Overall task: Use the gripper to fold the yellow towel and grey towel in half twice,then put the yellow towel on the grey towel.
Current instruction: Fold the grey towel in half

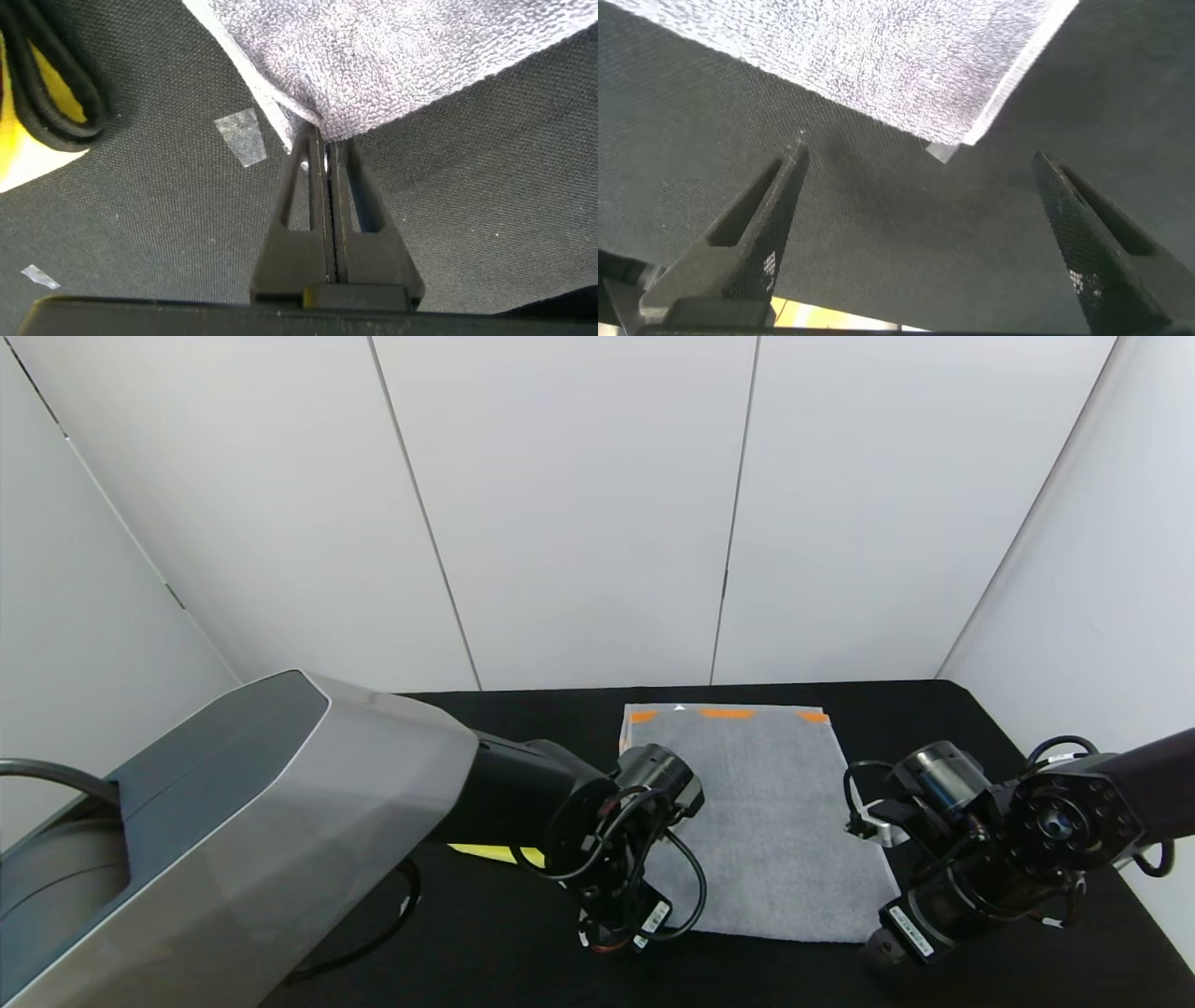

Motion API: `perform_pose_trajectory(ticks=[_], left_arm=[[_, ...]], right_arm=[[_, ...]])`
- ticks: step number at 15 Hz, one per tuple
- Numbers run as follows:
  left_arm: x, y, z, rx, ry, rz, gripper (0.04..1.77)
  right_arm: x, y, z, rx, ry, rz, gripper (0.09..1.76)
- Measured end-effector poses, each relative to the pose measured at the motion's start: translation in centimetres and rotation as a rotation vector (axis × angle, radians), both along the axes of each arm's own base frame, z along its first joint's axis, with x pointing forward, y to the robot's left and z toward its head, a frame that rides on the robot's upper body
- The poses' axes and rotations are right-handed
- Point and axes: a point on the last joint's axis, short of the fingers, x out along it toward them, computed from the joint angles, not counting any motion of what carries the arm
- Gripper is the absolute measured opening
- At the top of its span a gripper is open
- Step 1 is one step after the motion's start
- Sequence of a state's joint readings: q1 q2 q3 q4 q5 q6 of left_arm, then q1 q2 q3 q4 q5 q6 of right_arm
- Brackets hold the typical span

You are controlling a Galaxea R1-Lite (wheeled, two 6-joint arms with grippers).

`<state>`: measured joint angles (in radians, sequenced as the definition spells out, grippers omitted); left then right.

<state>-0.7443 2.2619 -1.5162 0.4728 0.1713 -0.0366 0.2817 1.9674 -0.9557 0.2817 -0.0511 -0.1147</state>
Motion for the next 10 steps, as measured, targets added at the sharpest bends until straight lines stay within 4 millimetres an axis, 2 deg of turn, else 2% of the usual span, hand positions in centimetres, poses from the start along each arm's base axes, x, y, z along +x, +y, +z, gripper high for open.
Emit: perform_pose_trajectory(ticks=[9,10], left_arm=[[0.0,0.0,0.1,-0.002,-0.001,0.0,0.1],[0.0,0.0,0.1,-0.002,-0.001,0.0,0.1]], right_arm=[[1.0,0.5,-1.4,-0.038,0.02,-0.002,1.71],[1.1,0.5,-1.5,-0.038,0.022,-0.002,1.53]])
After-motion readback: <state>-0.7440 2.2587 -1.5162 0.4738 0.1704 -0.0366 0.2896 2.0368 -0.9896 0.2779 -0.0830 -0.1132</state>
